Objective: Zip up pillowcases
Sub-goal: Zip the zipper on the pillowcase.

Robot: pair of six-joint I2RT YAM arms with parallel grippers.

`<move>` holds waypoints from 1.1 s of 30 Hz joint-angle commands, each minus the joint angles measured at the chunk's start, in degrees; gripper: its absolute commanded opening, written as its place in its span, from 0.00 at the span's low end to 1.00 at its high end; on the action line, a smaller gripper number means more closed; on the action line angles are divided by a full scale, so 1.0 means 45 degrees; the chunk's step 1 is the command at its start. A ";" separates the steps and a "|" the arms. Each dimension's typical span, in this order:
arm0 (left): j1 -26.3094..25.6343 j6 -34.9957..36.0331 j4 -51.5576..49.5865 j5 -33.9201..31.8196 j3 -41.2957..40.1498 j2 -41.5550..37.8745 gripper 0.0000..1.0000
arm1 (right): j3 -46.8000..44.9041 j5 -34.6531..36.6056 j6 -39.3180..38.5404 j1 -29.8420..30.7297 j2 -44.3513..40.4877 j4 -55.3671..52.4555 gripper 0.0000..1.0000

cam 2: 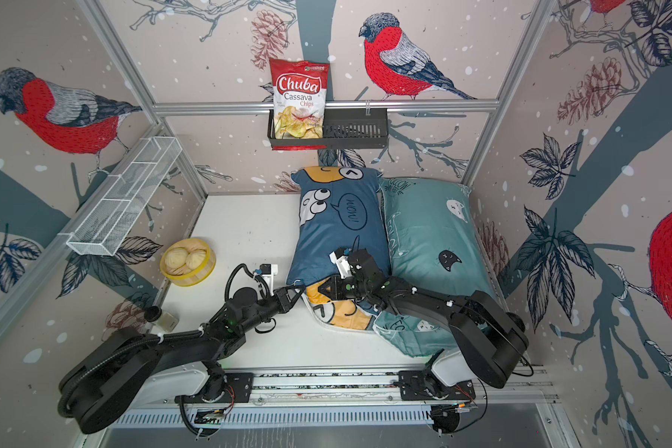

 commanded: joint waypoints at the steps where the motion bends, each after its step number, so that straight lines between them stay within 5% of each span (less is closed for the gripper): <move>1: 0.0049 -0.0435 0.2386 0.0042 -0.0307 0.0402 0.00 | -0.0281 -0.0474 0.0685 0.0148 -0.0147 0.0940 0.20; 10: 0.0167 -0.1058 0.4570 0.0573 -0.0658 0.1571 0.00 | -0.0332 -0.0818 0.1234 0.0714 0.0895 0.2477 0.24; 33: 0.0207 -0.1066 0.4576 0.0702 -0.0631 0.1681 0.00 | -0.0186 -0.1086 0.1847 0.0953 0.2028 0.4010 0.29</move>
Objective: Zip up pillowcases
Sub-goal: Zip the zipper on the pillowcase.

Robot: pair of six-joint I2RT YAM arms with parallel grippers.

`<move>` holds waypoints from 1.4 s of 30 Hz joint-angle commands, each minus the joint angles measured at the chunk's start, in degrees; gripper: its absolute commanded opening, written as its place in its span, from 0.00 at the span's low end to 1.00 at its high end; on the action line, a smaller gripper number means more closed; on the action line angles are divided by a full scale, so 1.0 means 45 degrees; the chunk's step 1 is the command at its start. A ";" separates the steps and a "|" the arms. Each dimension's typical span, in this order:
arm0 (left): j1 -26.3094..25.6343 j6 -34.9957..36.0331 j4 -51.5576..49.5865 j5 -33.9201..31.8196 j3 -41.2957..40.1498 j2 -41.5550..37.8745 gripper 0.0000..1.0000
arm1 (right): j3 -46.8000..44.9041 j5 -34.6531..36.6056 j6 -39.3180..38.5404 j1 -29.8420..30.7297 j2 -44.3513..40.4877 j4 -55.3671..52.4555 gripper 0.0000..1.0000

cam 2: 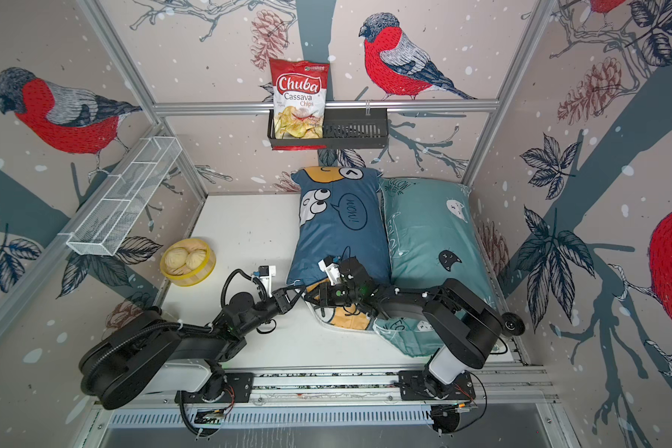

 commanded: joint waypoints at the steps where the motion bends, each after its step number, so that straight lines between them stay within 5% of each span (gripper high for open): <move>1: 0.0027 -0.0041 0.0897 0.0047 0.0008 0.0005 0.00 | 0.0142 -0.0110 0.0108 0.0039 -0.0005 0.0398 0.29; 42: 0.0017 -0.0114 0.0998 0.0118 0.0091 0.0315 0.00 | 0.0271 0.0223 -0.0458 -0.0045 -0.0406 -0.0782 0.14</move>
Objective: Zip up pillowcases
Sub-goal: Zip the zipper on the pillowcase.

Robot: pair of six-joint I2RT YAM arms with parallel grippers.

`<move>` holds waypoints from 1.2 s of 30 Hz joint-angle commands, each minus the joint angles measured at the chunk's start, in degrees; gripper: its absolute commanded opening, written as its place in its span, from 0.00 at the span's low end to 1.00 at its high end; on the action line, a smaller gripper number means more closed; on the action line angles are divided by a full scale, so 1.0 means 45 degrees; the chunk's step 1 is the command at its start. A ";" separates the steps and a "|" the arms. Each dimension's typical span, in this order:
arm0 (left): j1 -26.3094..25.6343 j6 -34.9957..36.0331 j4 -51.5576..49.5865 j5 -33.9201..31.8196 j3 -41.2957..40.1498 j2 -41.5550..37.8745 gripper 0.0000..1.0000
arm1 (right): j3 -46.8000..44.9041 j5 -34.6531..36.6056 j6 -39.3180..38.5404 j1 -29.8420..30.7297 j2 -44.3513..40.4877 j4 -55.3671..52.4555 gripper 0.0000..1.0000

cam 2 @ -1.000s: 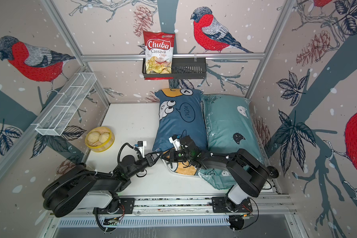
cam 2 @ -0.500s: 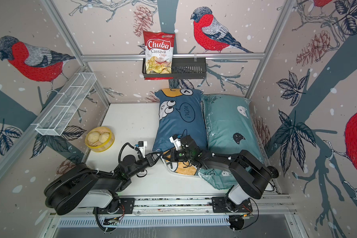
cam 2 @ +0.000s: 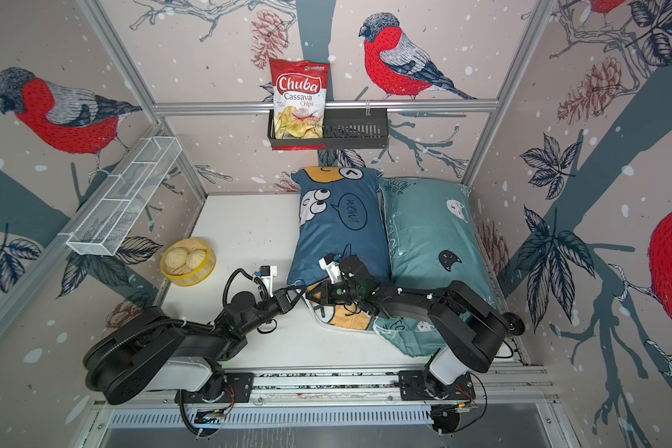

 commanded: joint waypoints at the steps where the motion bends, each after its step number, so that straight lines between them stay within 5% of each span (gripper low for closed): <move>1: 0.0027 -0.0046 0.0908 0.0063 0.0024 -0.0056 0.00 | 0.0078 0.0150 -0.0293 -0.0002 0.0005 -0.0121 0.13; 13: 0.0100 0.0157 0.0453 -0.0142 -0.0070 -0.0483 0.00 | 0.0173 0.0364 -0.0435 0.0121 0.0112 -0.0387 0.00; 36: 0.1569 0.1631 -0.3179 -0.0800 -0.0275 -0.3476 0.00 | 0.0588 0.0897 -0.1033 0.0603 0.0010 -0.1757 0.00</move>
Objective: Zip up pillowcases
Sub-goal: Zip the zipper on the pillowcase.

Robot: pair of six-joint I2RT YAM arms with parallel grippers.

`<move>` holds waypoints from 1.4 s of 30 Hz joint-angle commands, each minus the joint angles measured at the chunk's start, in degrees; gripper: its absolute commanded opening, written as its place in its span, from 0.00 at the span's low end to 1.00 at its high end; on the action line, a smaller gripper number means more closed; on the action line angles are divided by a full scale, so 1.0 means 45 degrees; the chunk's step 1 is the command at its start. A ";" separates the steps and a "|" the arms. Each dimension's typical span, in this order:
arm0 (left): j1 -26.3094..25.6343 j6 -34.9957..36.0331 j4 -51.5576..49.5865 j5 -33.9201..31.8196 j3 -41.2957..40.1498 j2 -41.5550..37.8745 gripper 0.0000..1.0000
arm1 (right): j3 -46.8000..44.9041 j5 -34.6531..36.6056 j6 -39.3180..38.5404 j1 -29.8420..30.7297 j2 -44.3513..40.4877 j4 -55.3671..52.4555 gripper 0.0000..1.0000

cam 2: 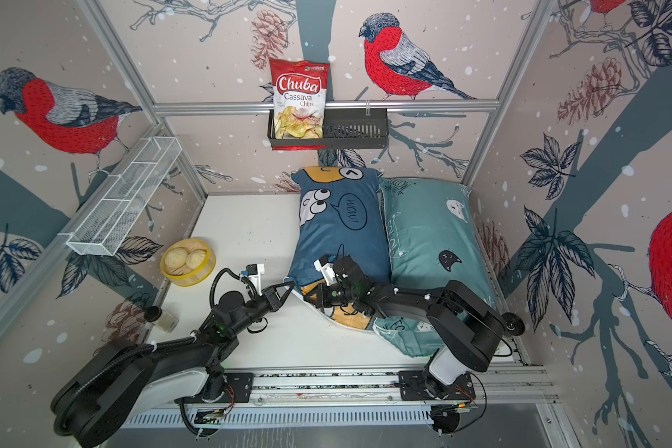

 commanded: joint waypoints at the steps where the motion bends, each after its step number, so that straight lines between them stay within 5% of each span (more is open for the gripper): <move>1: 0.0173 0.0554 -0.0464 -0.0766 0.0085 -0.0398 0.00 | 0.0041 0.0250 -0.0375 0.0050 -0.0145 -0.0869 0.00; 10: 0.0578 0.1077 -0.2344 -0.1358 0.0717 -0.0985 0.00 | -0.0308 0.0848 -0.0438 0.0091 -0.0772 -0.2045 0.00; 42: 0.4640 0.2175 -0.2041 -0.0155 0.2367 0.1043 0.00 | -0.2237 0.2245 -0.0039 0.0004 -0.3348 -0.6144 0.00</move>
